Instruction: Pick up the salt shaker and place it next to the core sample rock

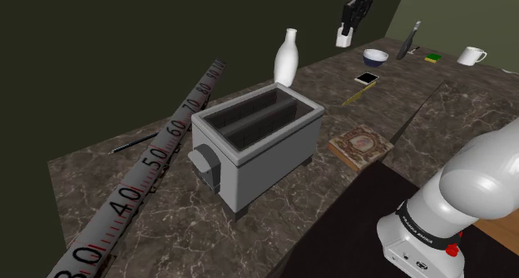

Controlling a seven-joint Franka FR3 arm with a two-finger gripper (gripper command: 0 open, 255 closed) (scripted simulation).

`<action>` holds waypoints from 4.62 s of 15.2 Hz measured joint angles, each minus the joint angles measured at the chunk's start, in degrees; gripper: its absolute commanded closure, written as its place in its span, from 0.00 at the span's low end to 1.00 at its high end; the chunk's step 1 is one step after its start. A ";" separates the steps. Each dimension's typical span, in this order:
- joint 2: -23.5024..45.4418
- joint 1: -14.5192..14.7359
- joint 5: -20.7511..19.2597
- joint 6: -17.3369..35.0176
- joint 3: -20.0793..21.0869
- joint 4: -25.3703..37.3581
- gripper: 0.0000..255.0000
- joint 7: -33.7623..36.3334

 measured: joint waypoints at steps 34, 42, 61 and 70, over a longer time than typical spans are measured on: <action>15.43 16.50 -1.18 -7.84 23.12 18.73 1.00 38.81; 14.79 16.36 -1.20 -1.56 23.02 11.77 1.00 39.51; 15.78 16.20 -2.04 12.54 22.84 -1.46 1.00 41.44; 17.93 16.26 -3.04 19.06 22.77 -5.96 1.00 42.82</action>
